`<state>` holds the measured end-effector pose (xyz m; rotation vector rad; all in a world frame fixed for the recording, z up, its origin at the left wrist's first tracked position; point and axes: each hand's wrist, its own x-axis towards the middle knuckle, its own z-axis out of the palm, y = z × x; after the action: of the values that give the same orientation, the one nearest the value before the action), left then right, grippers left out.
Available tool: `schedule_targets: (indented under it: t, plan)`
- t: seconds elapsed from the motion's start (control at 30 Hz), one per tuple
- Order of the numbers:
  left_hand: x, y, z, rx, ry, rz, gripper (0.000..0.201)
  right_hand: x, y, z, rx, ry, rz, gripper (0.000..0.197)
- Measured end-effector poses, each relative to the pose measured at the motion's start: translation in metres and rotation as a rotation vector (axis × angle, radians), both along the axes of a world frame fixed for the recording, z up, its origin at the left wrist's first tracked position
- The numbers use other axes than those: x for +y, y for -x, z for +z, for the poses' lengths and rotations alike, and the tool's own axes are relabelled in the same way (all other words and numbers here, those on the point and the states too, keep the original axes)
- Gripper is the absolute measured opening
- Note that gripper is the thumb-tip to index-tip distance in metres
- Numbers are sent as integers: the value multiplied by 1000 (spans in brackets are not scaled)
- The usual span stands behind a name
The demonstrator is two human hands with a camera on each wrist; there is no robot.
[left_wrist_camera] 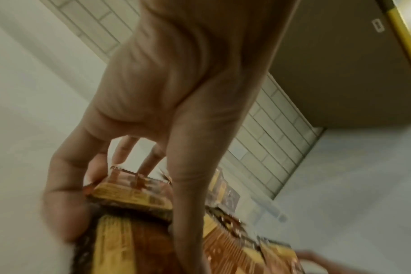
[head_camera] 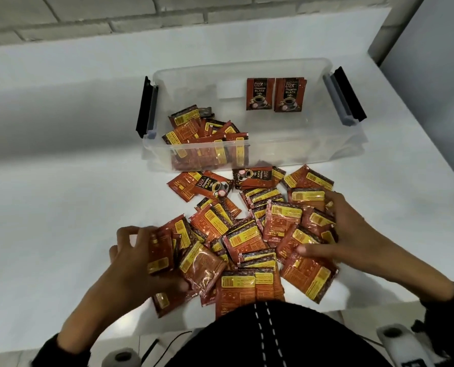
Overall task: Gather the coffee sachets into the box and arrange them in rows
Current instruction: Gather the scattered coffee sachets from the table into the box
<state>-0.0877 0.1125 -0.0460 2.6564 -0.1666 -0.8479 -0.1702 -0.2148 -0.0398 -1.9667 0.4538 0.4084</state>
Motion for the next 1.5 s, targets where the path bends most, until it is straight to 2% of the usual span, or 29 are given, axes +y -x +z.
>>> schedule_targets:
  t: [0.03,0.1,0.17,0.27,0.33,0.4,0.47,0.53,0.57,0.63,0.67,0.73,0.83,1.0,1.1,1.23,1.3,1.37,1.4,1.5]
  plan:
    - [-4,1,-1,-15,7,5,119,1,-2,-3,-10,78,28,93]
    - [-11,1,-5,-41,26,32,129,3,-6,-9,-31,150,57,95]
    - [-14,-1,-7,-43,52,71,127,2,-9,-14,-37,173,42,80]
    - [-15,-2,-5,-65,96,112,101,0,-12,-13,-17,214,-4,50]
    - [-17,-3,-2,-93,105,127,96,-1,-14,-14,-46,229,-17,35]
    - [-17,-7,0,-29,138,165,102,-5,-15,-16,-75,232,-24,26]
    - [-14,-13,2,109,279,252,105,-11,-18,-19,-77,179,-41,21]
    - [-13,-18,4,189,450,337,88,-17,-21,-19,-70,71,-68,12]
    - [-14,-20,4,190,488,359,73,-20,-23,-17,-68,26,-77,12]
    - [-18,-24,-1,125,448,354,50,-26,-26,-13,-69,-13,-94,17]
    - [-21,-26,-3,70,393,319,47,-28,-28,-10,-76,-22,-98,18]
    - [-27,-31,-8,-24,321,248,56,-34,-31,-3,-92,-30,-104,15]
    - [-31,-41,-5,-7,266,261,75,-43,-36,11,-116,-6,-113,13]
    - [-23,-52,-9,62,307,220,40,-53,-50,39,-91,-168,-202,17]
    - [-19,-51,-7,55,370,268,32,-53,-67,55,-3,-255,-170,13]
    - [-9,-59,16,64,526,302,34,-43,-98,79,57,-307,-17,15]
    - [-6,-66,37,69,592,296,43,-37,-114,94,43,-321,72,14]
    - [-4,-80,62,-4,655,245,52,-32,-132,108,6,-295,131,16]
    - [-6,-89,75,-66,682,221,49,-29,-144,114,-19,-266,149,16]
    - [-25,-125,108,-253,682,128,21,-18,-188,122,-51,-186,120,15]
